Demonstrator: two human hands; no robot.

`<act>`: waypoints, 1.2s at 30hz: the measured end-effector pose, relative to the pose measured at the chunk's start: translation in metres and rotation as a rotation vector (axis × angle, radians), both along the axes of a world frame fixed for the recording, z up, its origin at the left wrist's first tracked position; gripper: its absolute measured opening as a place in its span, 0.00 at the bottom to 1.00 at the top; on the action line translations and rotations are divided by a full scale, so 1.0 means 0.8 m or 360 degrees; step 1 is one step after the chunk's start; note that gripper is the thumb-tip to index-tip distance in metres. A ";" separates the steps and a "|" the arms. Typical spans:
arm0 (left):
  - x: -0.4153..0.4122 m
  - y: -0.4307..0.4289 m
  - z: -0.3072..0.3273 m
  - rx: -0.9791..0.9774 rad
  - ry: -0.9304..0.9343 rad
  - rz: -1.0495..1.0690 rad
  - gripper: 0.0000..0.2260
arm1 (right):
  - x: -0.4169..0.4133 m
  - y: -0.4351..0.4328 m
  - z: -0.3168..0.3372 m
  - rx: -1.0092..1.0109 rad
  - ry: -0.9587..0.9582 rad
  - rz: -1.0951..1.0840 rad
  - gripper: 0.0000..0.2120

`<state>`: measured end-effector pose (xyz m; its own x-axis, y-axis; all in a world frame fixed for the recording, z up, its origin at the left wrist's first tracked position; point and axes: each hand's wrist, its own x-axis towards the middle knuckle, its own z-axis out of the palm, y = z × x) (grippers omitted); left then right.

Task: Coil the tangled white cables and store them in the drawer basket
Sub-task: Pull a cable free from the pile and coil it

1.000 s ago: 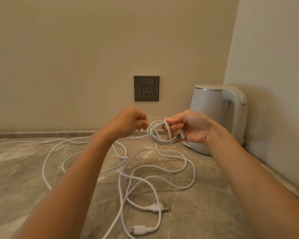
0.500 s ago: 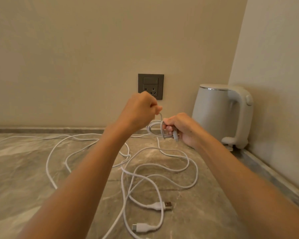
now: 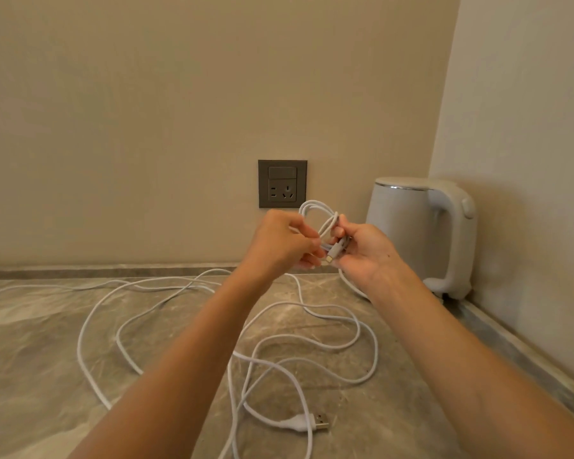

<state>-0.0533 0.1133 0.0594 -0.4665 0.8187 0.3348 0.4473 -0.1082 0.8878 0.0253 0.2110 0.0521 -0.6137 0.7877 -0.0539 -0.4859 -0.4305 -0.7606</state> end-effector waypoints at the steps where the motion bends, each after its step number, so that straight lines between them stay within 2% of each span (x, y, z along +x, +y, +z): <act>1: -0.003 0.000 -0.001 0.0009 -0.0080 0.0006 0.07 | 0.000 0.000 0.000 0.0000 0.0024 0.0020 0.14; 9: -0.019 -0.002 -0.007 -0.0057 -0.0358 -0.0067 0.07 | 0.000 -0.012 0.004 0.0028 0.0159 0.0161 0.14; 13: -0.024 -0.003 -0.009 0.0027 -0.0449 -0.0153 0.06 | 0.005 -0.014 0.004 0.0072 0.0182 0.0275 0.14; 15: -0.024 -0.003 -0.009 0.0065 -0.0224 -0.0164 0.08 | 0.009 -0.014 0.004 0.0034 0.0217 0.0343 0.14; 17: -0.024 -0.003 -0.008 0.0107 0.0114 -0.0098 0.06 | 0.012 -0.009 0.004 0.0002 0.0224 0.0400 0.14; 20: -0.024 -0.005 -0.006 0.0210 0.0473 -0.0014 0.07 | 0.014 -0.004 0.002 -0.0022 0.0200 0.0495 0.08; 23: -0.020 -0.005 -0.006 0.0332 0.0872 0.0023 0.07 | 0.014 0.002 -0.003 -0.0073 0.0201 0.0495 0.20; 27: -0.014 0.000 -0.009 0.0430 0.1262 0.0051 0.10 | 0.015 -0.002 0.003 0.0008 0.0133 0.0445 0.10; 31: -0.011 0.005 -0.014 0.0364 0.1743 0.0181 0.12 | 0.018 -0.005 0.006 -0.0099 0.0024 0.0382 0.10; 33: -0.012 0.005 -0.017 0.0370 0.1837 0.0223 0.17 | 0.017 -0.005 0.004 -0.0080 -0.0019 0.0368 0.09; 36: -0.015 0.004 -0.017 0.0394 0.1766 0.0166 0.20 | 0.016 -0.005 0.005 0.0061 -0.0150 0.0363 0.10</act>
